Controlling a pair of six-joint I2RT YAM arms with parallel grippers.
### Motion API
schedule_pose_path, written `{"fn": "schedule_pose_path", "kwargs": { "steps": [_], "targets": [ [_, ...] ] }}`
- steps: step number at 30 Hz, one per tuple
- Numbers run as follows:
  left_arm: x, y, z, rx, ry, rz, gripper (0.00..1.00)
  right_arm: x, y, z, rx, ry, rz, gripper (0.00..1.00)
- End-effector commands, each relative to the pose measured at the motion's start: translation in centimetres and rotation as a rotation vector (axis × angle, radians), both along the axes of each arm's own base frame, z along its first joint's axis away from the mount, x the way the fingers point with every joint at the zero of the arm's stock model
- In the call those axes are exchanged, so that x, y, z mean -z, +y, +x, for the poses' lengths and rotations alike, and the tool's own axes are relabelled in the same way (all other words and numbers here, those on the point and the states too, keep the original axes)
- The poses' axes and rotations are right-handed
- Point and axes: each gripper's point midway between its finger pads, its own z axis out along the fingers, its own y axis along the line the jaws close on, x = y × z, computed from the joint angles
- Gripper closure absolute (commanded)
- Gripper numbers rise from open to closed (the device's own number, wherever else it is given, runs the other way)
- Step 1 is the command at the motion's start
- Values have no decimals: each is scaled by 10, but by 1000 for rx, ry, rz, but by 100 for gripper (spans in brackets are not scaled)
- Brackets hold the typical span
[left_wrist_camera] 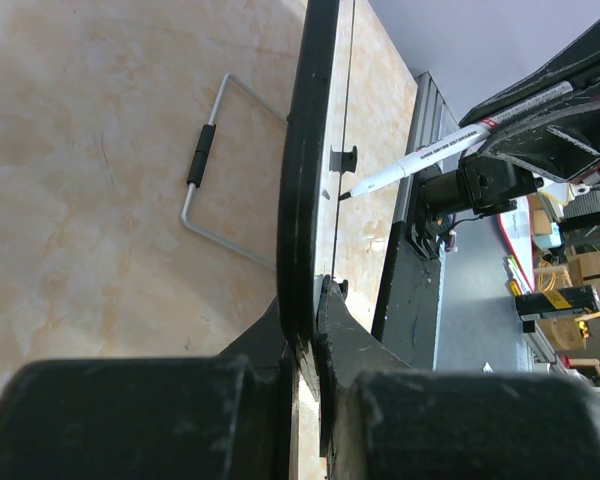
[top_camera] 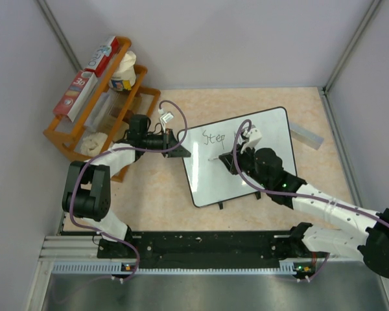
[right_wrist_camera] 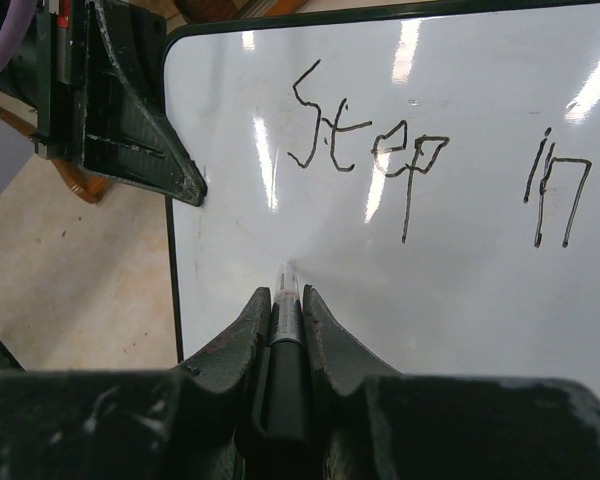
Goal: Write a sentence on the whiteboard
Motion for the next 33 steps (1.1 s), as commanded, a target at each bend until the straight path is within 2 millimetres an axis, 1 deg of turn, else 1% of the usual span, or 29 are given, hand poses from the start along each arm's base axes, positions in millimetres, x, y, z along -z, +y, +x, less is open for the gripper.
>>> {"fn": "schedule_pose_path", "kwargs": {
  "steps": [1, 11, 12, 16, 20, 23, 27, 33],
  "targets": [
    [42, 2, 9, -24, -152, 142, 100, -13, 1, 3, 13, -44, 10, 100],
    [42, 3, 9, -25, -151, 146, 100, 5, -9, -5, 19, -10, -26, 100],
    [43, 3, 9, -26, -148, 147, 100, 4, -10, -6, 20, -14, -22, 100],
    [44, 3, 9, -26, -148, 149, 100, 12, -14, -10, 17, 1, -38, 100],
    [43, 3, 9, -25, -148, 148, 100, 12, -16, -12, 20, 3, -31, 100],
    [44, 3, 9, -26, -150, 149, 100, 6, -15, -12, 24, -4, -7, 100],
    [43, 3, 9, -26, -150, 149, 100, -14, -12, -10, 27, -28, 35, 100],
    [44, 3, 9, -26, -147, 149, 100, -32, -16, -4, 61, -59, 63, 100]
  ]
}}
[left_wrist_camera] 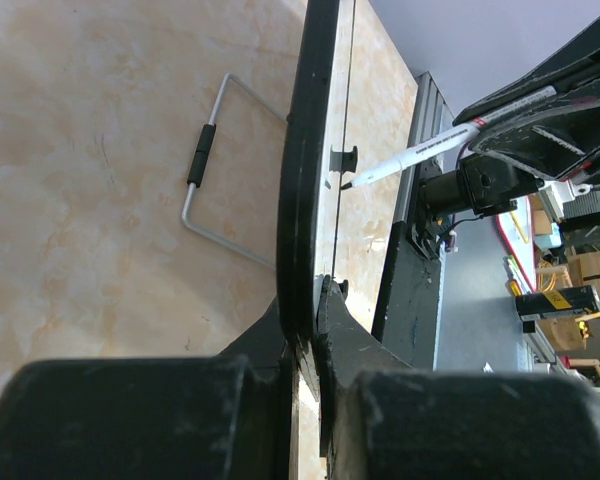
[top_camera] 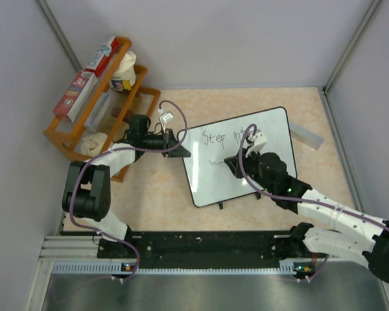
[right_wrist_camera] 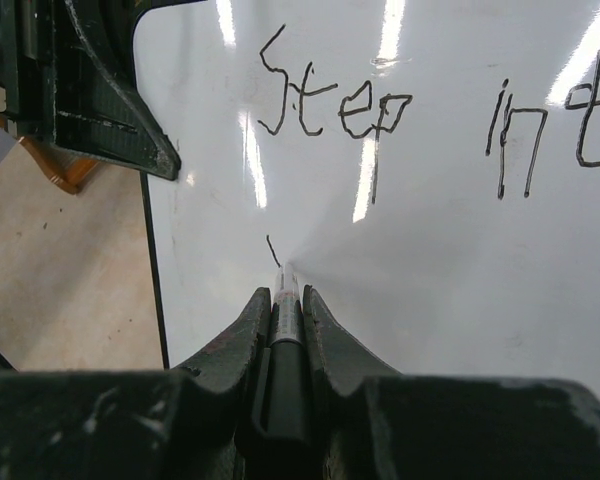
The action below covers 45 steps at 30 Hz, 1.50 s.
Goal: Write a sentence on the whiteboard
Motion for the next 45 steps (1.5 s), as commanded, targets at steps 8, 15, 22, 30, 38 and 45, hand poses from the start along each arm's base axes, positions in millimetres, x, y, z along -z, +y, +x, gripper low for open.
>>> {"fn": "schedule_pose_path", "kwargs": {
  "steps": [8, 15, 22, 30, 38, 45],
  "targets": [
    [43, 3, 9, -23, -150, 146, 100, -52, 2, 8, 42, -93, 93, 100],
    [44, 3, 9, -24, -147, 147, 100, -53, 5, 14, 55, -87, 87, 100],
    [44, 3, 9, -24, -145, 148, 100, -31, 5, 16, 65, -47, 48, 100],
    [44, 3, 9, -23, -145, 147, 100, -13, 3, 11, 54, -14, 19, 100],
    [44, 3, 9, -24, -144, 148, 100, -5, 3, 6, 35, 5, 8, 100],
    [45, 3, 9, -23, -144, 149, 100, -2, 3, 3, 22, 12, 9, 100]
  ]
}}
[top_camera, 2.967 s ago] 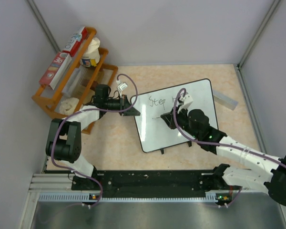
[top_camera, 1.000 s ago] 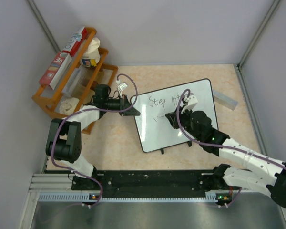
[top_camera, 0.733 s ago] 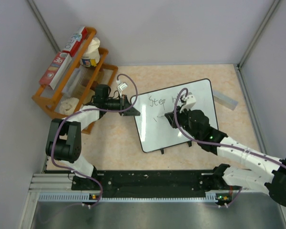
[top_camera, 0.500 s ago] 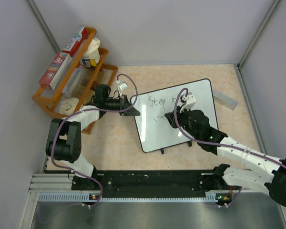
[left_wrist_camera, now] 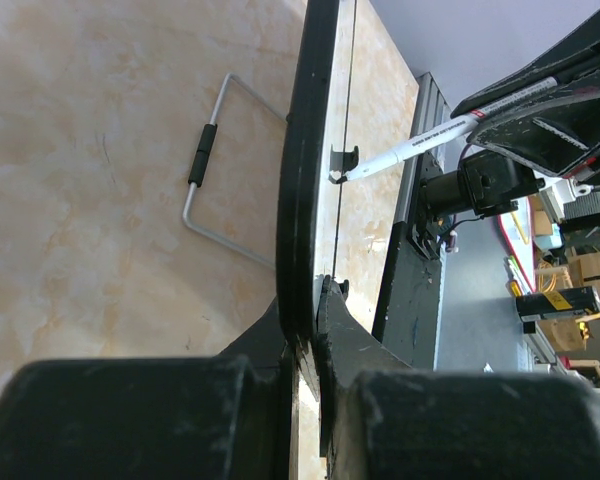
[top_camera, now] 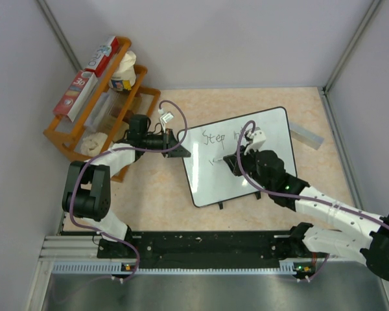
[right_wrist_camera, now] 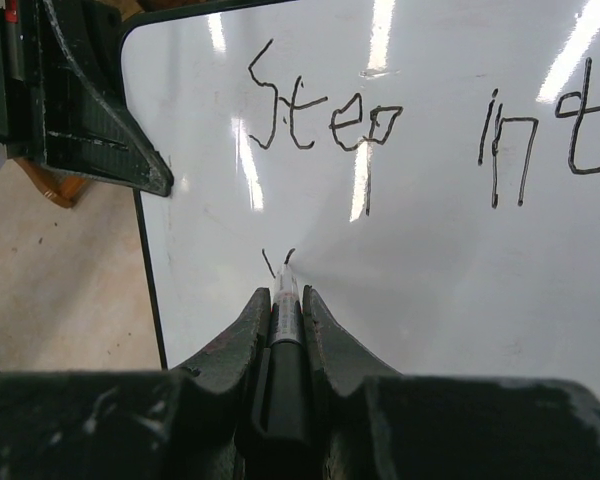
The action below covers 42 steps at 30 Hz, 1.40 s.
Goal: Write a sentence on the whiteboard
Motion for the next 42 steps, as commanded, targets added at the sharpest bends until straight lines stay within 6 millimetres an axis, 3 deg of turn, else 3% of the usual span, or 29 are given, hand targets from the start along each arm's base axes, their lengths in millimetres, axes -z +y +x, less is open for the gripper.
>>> {"fn": "schedule_pose_path", "kwargs": {
  "steps": [1, 19, 32, 35, 42],
  "targets": [
    [44, 3, 9, -22, -145, 148, 100, 1, 3, -6, -20, 3, 6, 100],
    [44, 3, 9, -22, -145, 148, 100, 13, 4, -15, -57, 36, 4, 100],
    [45, 3, 9, -21, -142, 149, 100, 14, 18, -24, -133, 60, 47, 100],
    [45, 3, 9, -21, -142, 149, 100, 9, 20, -25, -142, 58, 63, 100],
    [45, 3, 9, -22, -142, 151, 100, -36, 14, -27, -119, -13, 164, 100]
  ]
}}
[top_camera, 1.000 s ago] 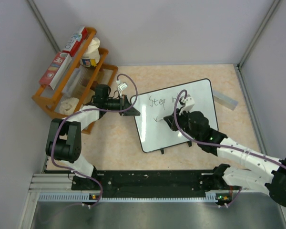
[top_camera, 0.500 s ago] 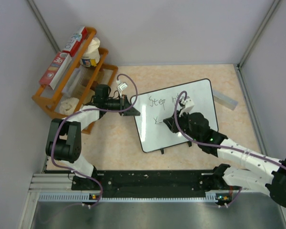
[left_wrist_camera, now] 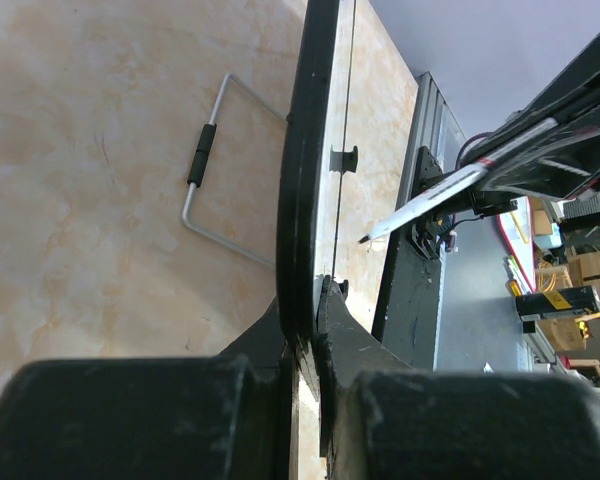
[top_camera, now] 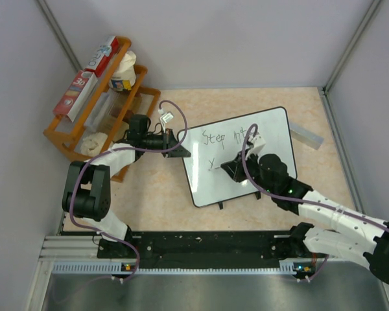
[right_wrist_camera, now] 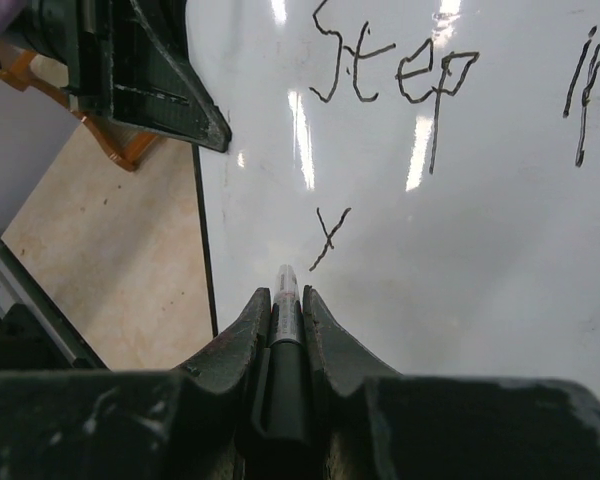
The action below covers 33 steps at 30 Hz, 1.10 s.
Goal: Write a sentence on the whiteboard
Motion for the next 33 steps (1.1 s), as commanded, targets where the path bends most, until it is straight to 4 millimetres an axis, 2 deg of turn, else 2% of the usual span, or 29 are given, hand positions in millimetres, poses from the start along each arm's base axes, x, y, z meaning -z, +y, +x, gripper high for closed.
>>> {"fn": "schedule_pose_path", "kwargs": {
  "steps": [1, 4, 15, 22, 31, 33],
  "targets": [
    [45, 3, 9, -22, -144, 150, 100, -54, 1, -1, 12, -91, 121, 100],
    [45, 3, 8, -22, -144, 151, 100, -58, -6, 8, 62, -112, 88, 100],
    [44, 3, 9, -23, -149, 151, 100, -44, -23, 34, 165, -97, 4, 100],
    [45, 3, 9, -22, -147, 152, 100, -32, -26, 36, 179, -79, -12, 100],
    [46, 3, 8, -22, -141, 153, 100, -43, -28, 38, 198, -106, 29, 100],
    [45, 3, 9, -23, -143, 152, 100, -41, -27, 40, 199, -101, 16, 100]
  ]
}}
